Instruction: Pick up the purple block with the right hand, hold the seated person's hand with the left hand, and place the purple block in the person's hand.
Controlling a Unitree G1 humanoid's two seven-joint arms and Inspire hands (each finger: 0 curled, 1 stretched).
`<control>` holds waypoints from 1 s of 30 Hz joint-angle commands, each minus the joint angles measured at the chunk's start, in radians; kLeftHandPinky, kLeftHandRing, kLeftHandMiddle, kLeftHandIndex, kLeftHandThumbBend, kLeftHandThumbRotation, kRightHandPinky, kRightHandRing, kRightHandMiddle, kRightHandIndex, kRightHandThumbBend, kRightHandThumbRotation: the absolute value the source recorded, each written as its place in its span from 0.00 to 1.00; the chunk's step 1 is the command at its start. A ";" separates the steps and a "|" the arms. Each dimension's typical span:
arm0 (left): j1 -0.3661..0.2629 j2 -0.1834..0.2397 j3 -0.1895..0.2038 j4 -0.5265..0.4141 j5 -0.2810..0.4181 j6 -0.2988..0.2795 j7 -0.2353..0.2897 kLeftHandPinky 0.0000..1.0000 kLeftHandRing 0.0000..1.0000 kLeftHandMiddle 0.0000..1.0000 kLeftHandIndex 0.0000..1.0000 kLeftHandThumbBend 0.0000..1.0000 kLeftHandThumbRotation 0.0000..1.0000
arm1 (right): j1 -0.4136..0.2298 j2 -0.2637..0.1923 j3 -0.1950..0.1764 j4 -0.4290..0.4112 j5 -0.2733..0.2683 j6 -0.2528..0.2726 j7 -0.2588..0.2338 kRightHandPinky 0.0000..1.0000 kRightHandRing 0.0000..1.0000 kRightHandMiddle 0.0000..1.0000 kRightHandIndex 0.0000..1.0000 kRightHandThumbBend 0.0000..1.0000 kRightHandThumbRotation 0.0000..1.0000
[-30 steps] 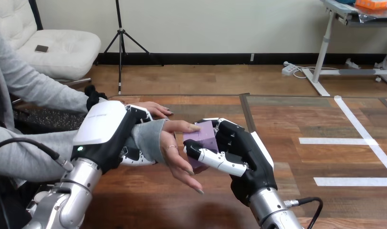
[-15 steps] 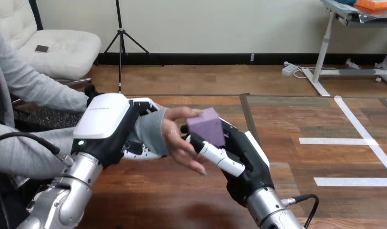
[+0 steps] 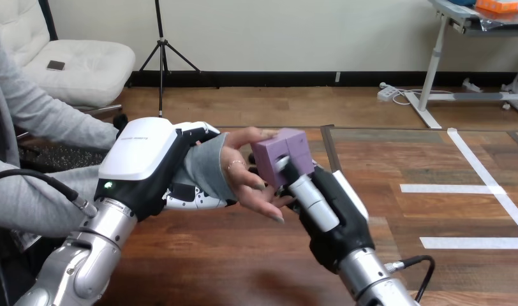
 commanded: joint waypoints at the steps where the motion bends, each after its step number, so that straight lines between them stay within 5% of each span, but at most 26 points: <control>1: -0.006 0.007 0.028 -0.097 -0.030 0.007 -0.018 0.59 0.66 0.70 0.69 0.85 0.50 | -0.020 -0.012 -0.029 -0.057 0.020 0.009 0.006 0.82 0.82 0.80 0.82 0.90 0.91; 30: 0.158 0.018 0.099 -0.257 -0.148 0.009 -0.109 0.62 0.67 0.71 0.69 0.83 0.50 | -0.014 -0.038 -0.117 -0.037 0.082 -0.039 0.061 0.83 0.81 0.81 0.84 0.99 0.96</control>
